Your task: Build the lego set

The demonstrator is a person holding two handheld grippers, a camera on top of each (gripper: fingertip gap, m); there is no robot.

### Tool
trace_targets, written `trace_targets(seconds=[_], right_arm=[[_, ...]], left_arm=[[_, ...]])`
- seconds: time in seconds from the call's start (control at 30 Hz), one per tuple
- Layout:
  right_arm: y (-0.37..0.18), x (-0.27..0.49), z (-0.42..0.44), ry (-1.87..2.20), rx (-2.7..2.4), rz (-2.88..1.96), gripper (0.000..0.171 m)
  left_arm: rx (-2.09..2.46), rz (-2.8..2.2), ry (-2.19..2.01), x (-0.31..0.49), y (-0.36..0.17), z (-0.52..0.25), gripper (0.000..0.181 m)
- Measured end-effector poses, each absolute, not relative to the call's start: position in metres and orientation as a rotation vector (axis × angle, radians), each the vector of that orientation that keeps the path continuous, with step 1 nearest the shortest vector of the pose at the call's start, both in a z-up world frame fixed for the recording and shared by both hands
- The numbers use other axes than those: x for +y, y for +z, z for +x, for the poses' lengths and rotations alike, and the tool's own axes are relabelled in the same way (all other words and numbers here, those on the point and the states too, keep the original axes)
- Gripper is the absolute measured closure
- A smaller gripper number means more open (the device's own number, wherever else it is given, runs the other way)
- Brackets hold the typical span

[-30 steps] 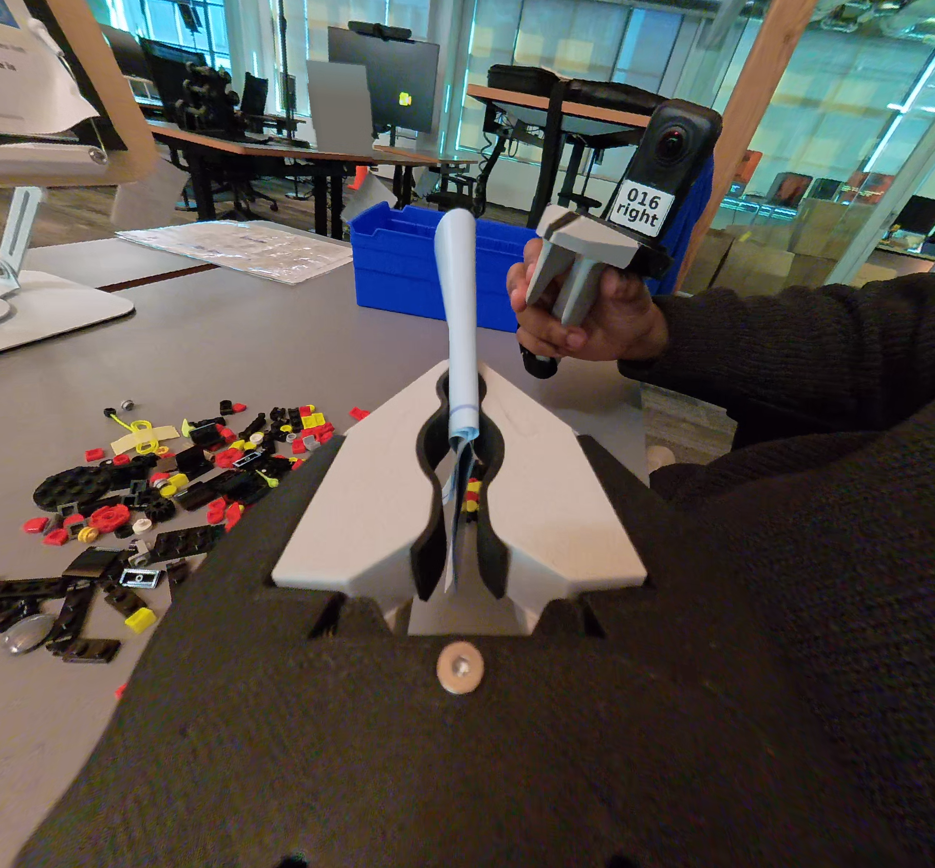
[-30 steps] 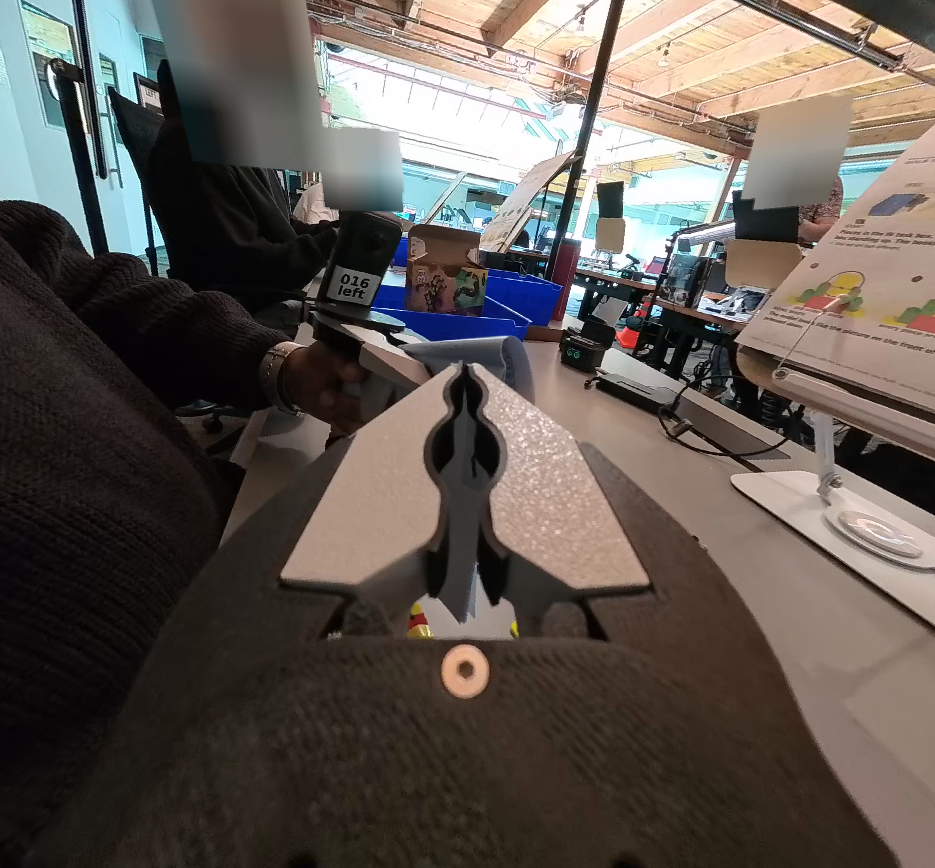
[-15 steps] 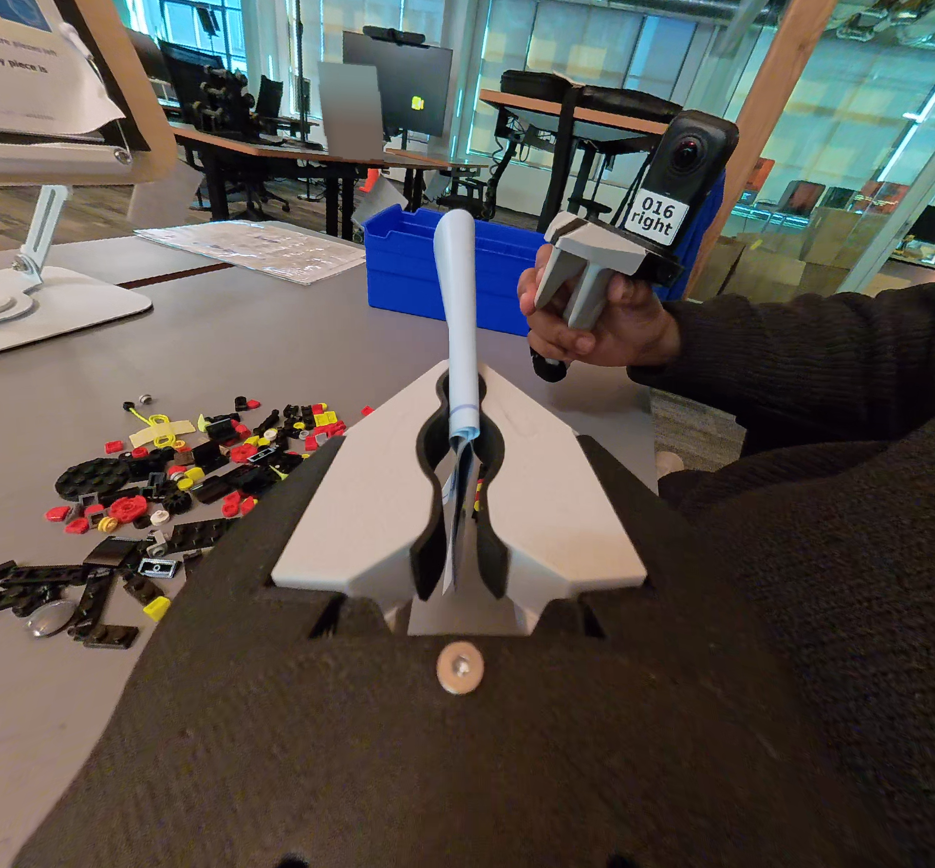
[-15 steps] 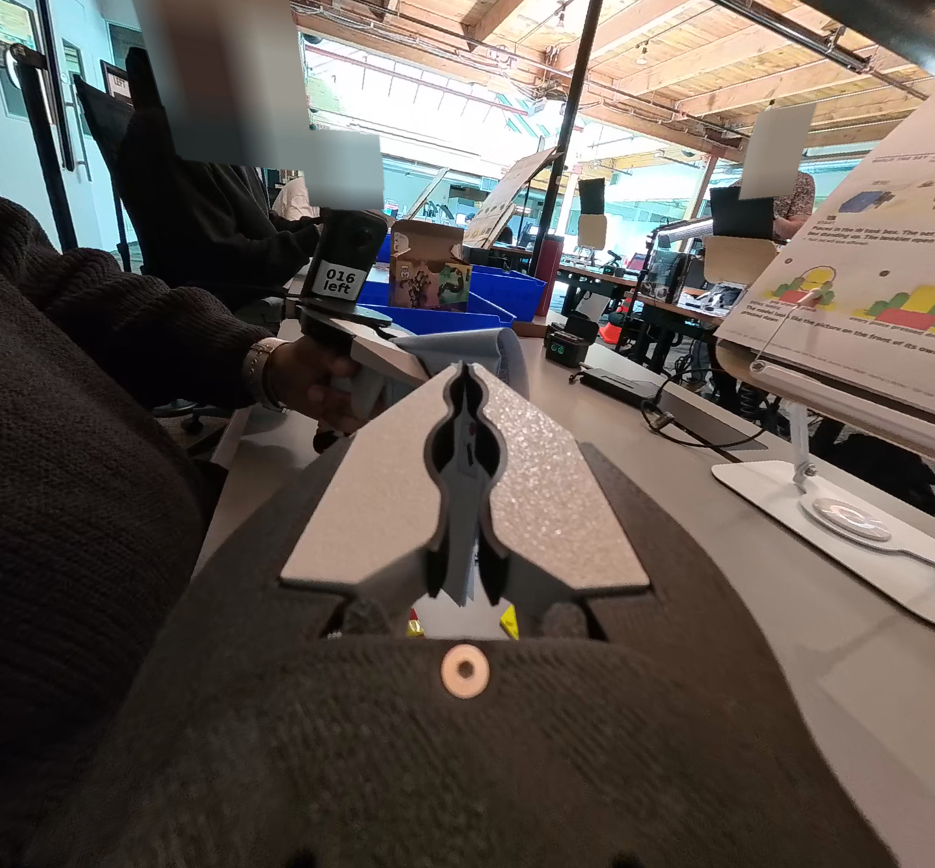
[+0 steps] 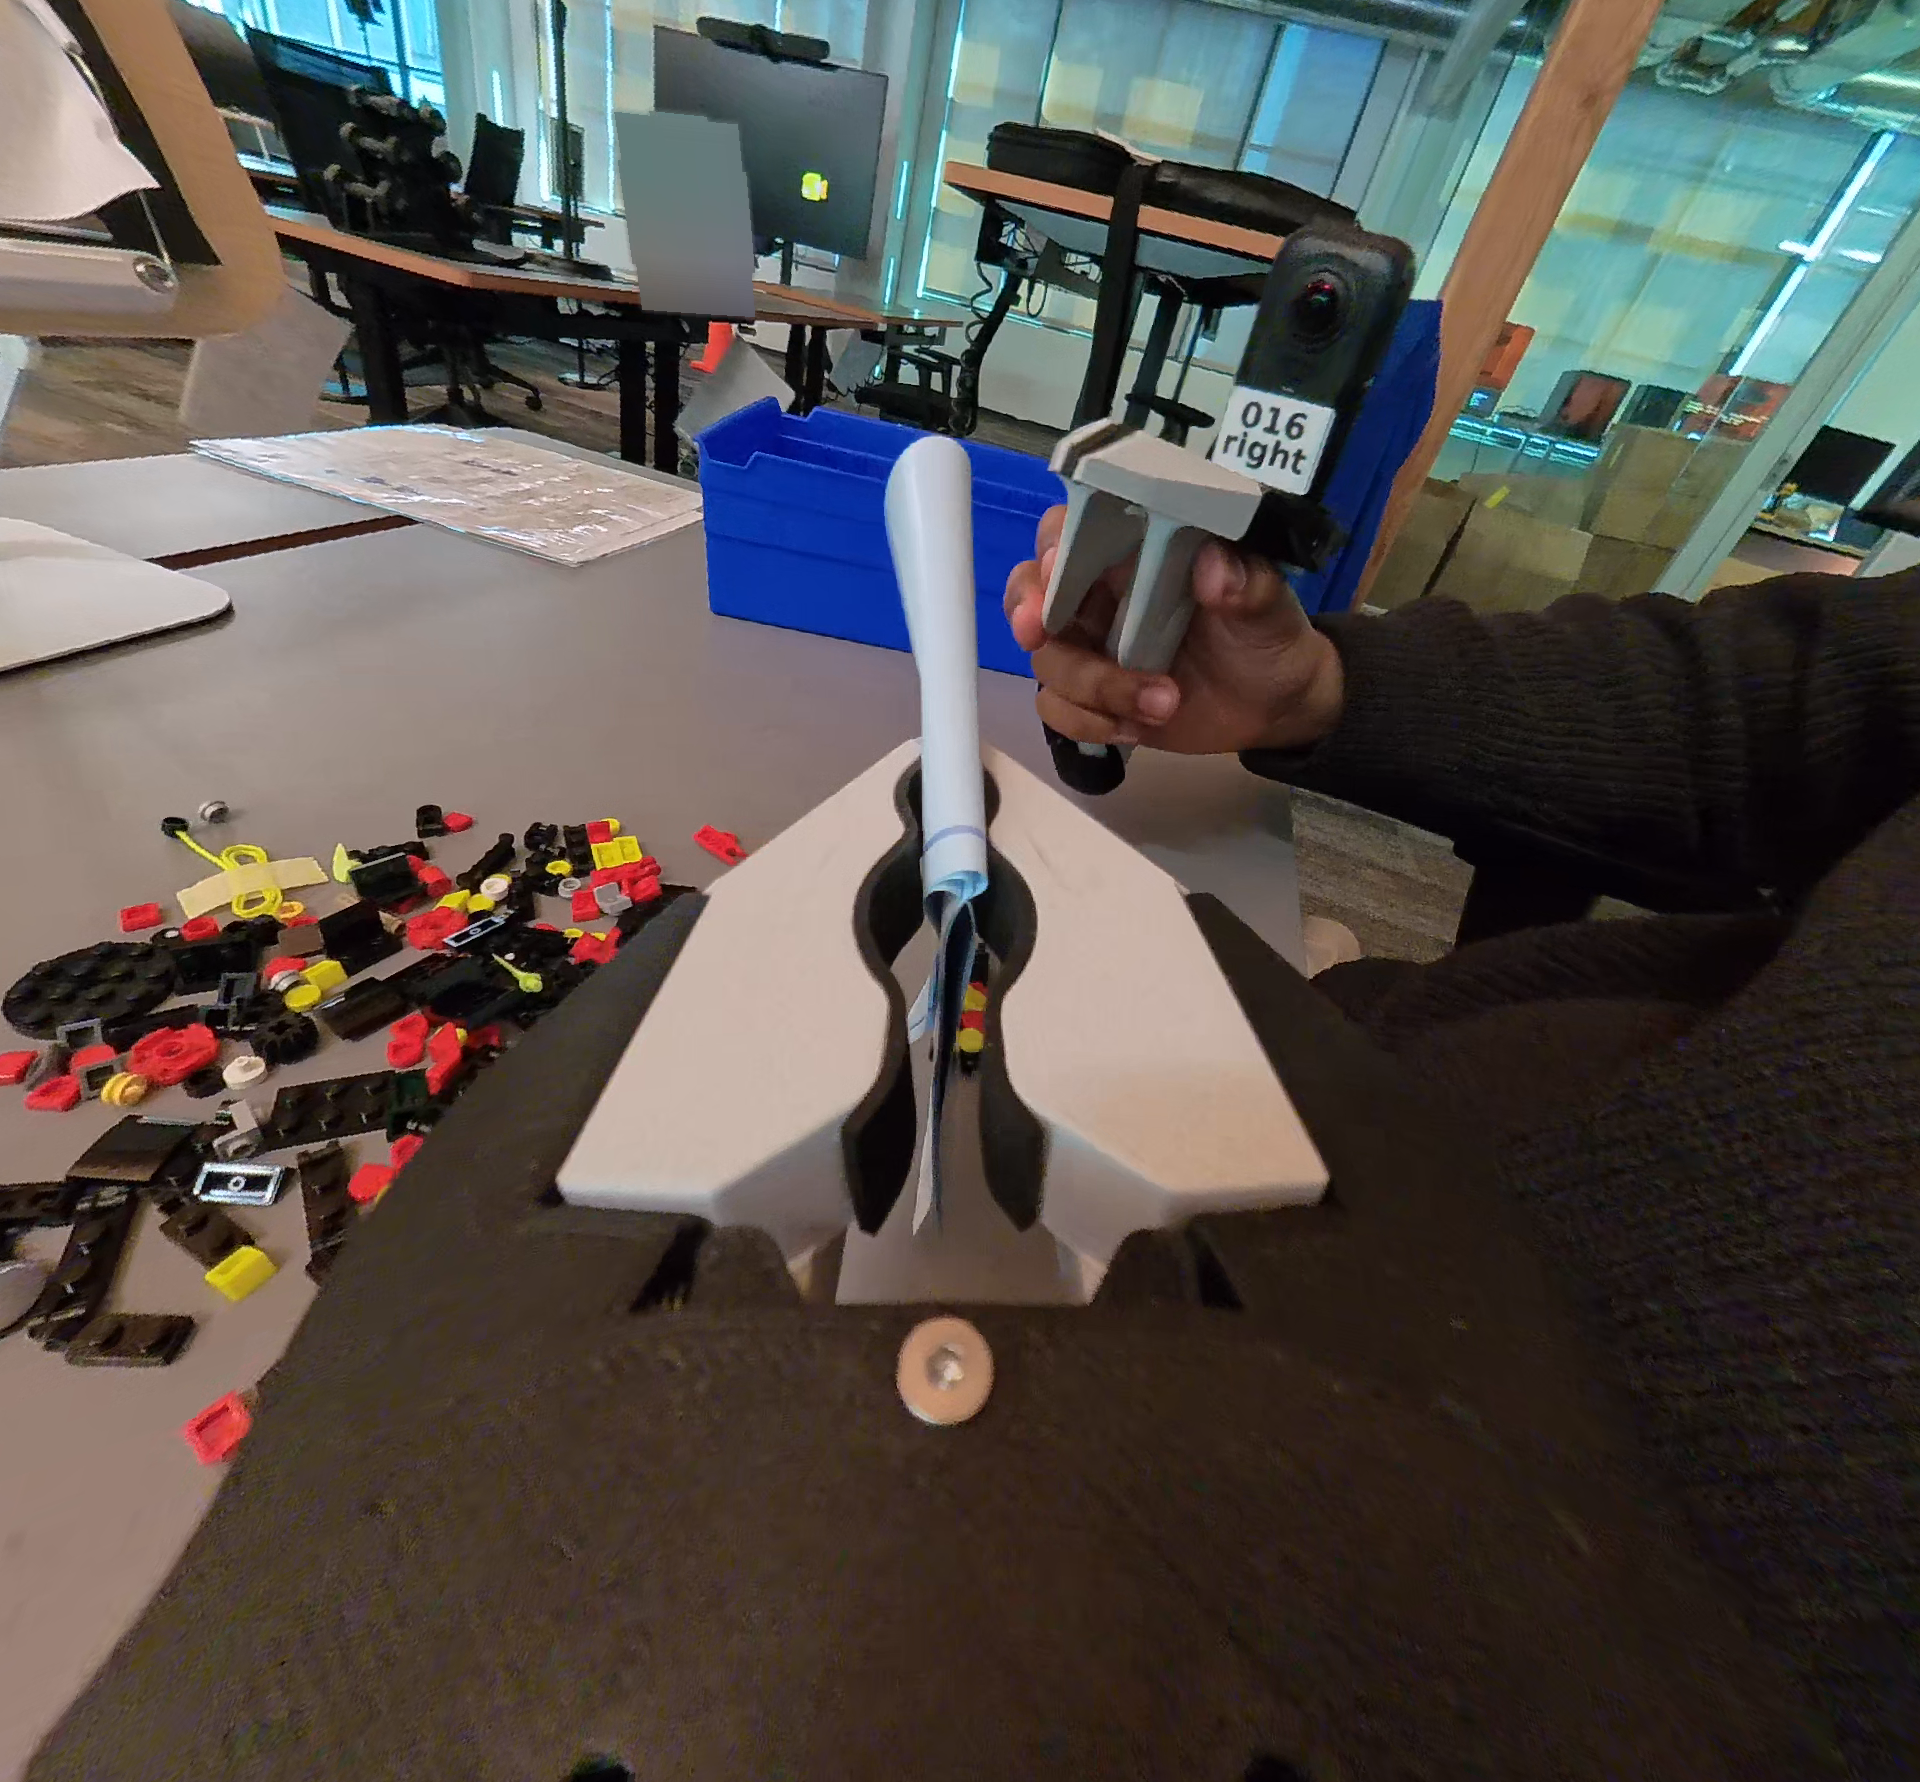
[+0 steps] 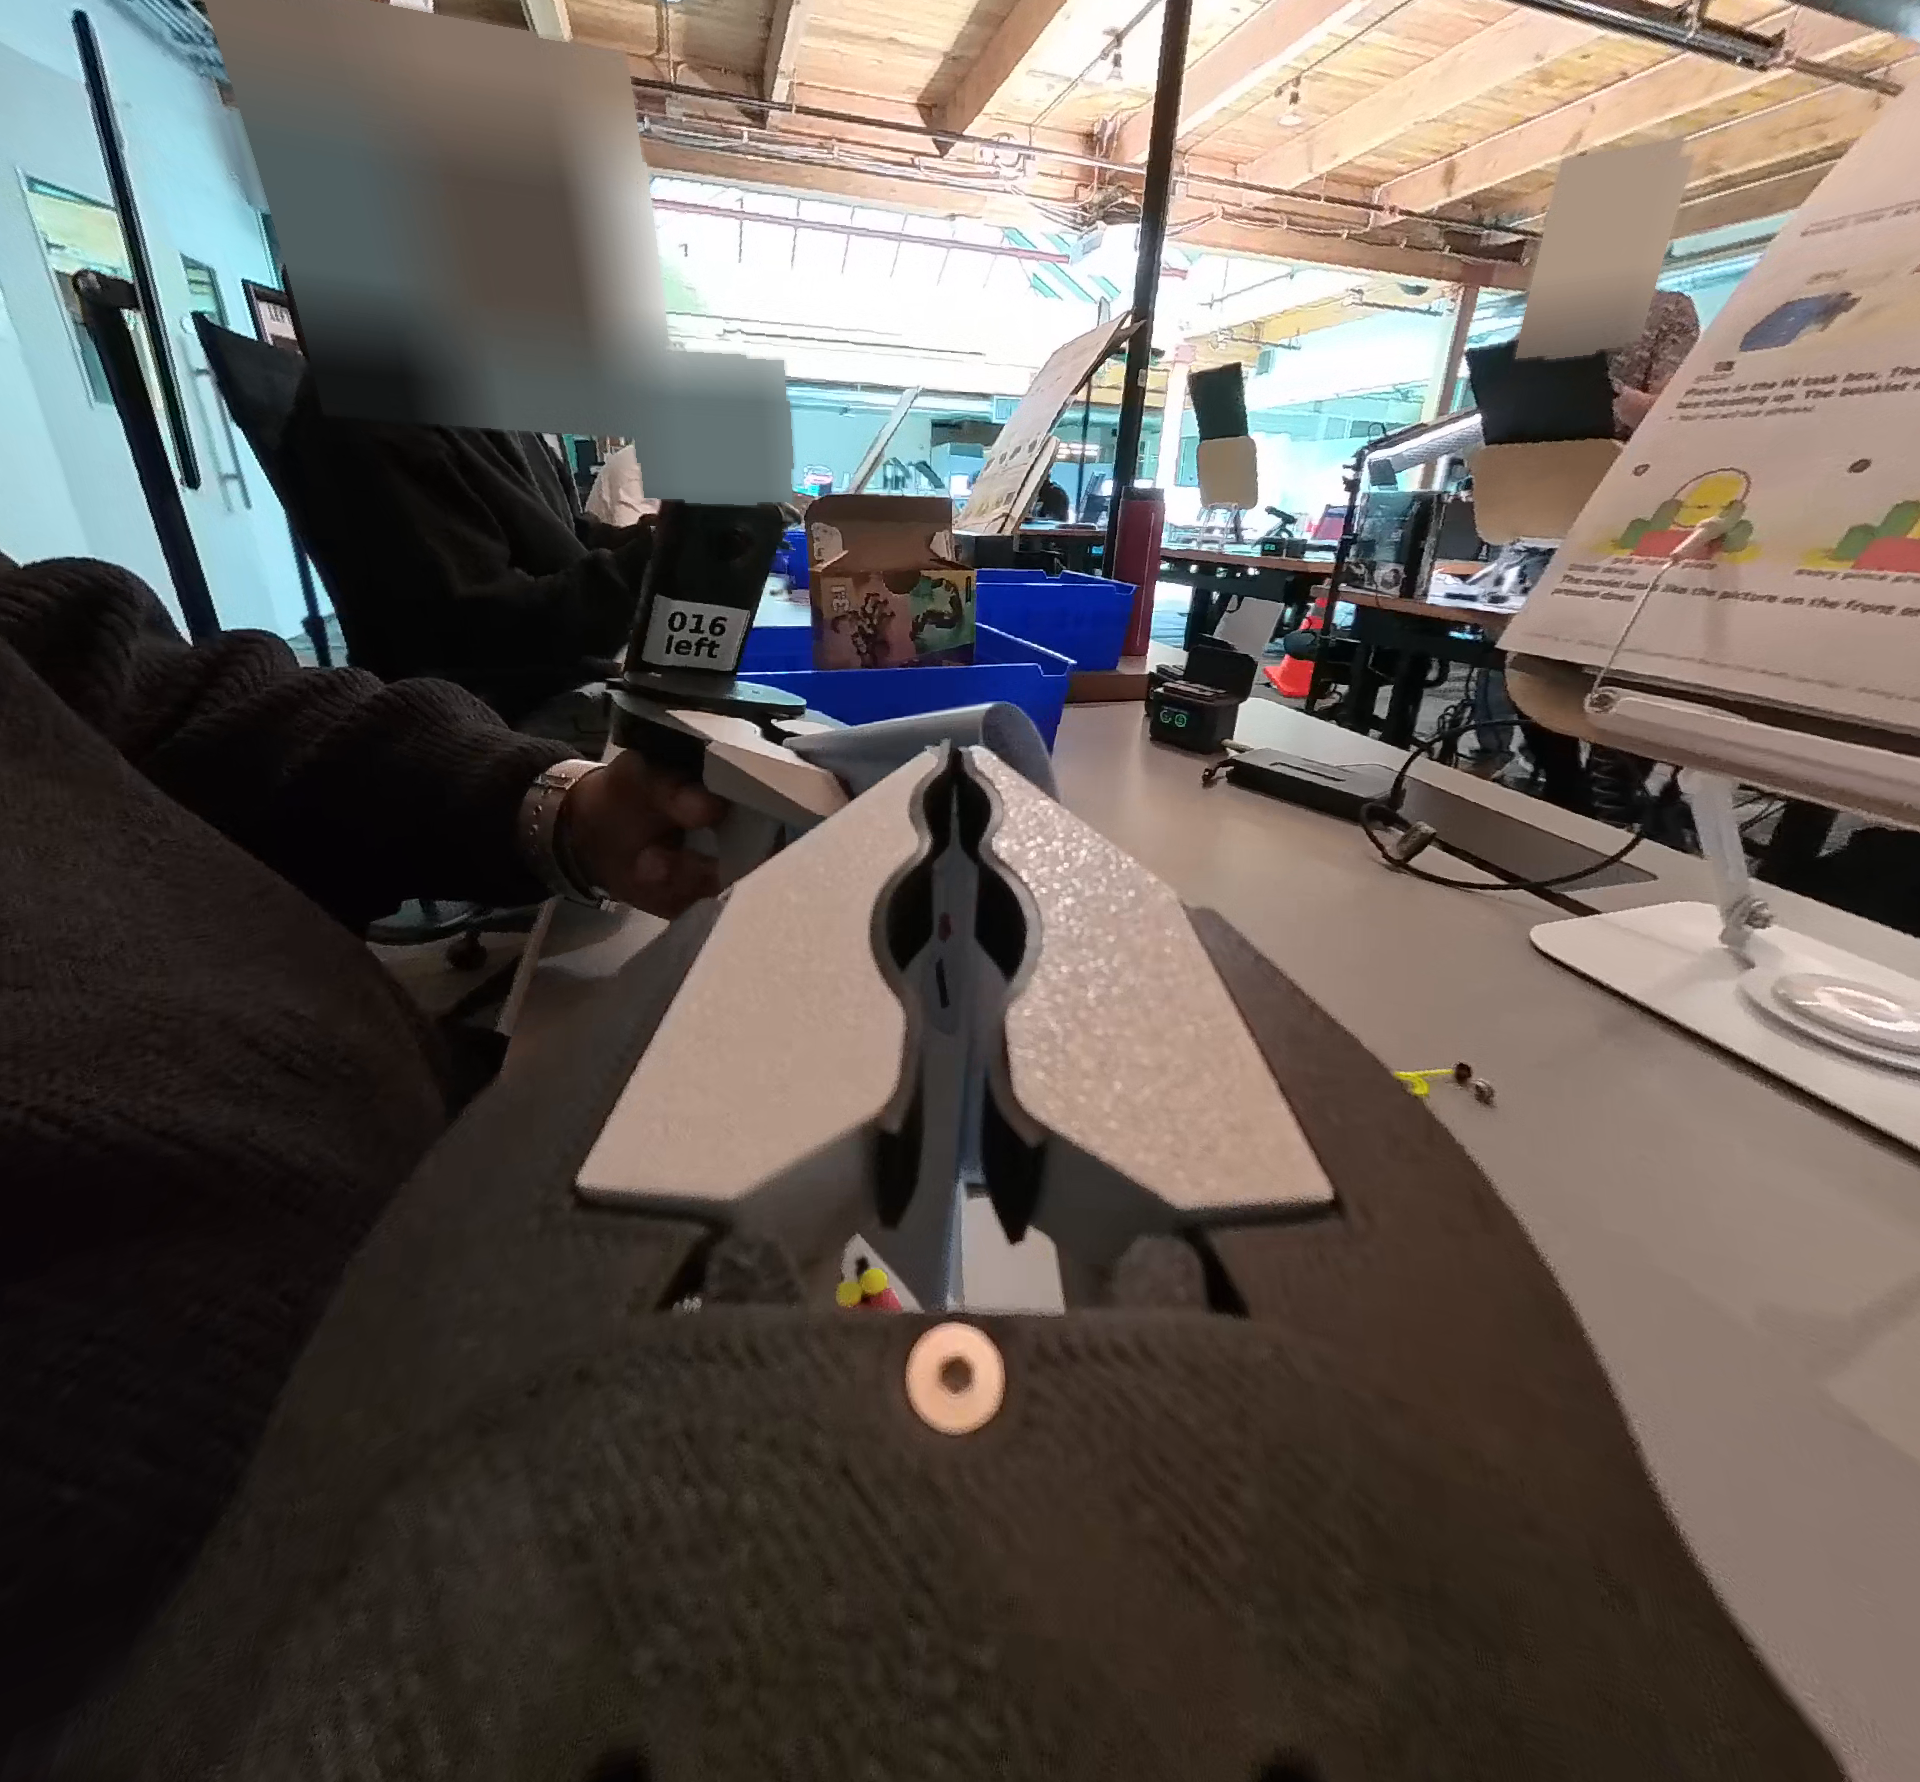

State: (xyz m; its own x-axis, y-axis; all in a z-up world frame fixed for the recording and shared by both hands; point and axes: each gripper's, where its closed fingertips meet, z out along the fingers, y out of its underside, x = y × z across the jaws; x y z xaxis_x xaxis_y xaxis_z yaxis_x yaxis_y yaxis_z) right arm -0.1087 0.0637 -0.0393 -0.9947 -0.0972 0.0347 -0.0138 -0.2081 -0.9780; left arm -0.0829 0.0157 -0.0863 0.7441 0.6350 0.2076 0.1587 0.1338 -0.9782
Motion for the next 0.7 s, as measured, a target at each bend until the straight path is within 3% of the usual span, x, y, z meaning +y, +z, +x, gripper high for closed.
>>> trace_targets(seconds=[0.4, 0.5, 0.7], right_arm=[[-0.040, 0.062, -0.106, -2.370, 1.928, -0.150, 0.170], [-0.029, 0.067, -0.103, -2.454, 1.952, -0.250, 0.132], [-0.044, 0.065, -0.090, -2.364, 2.114, -0.442, 0.128]], left_arm=[[-0.703, -1.421, 0.385, 0.016, -0.086, -0.083, 0.181], [-0.704, -1.428, 0.391, 0.014, -0.087, -0.083, 0.181], [-0.719, -1.465, 0.343, 0.019, -0.095, -0.084, 0.181]])
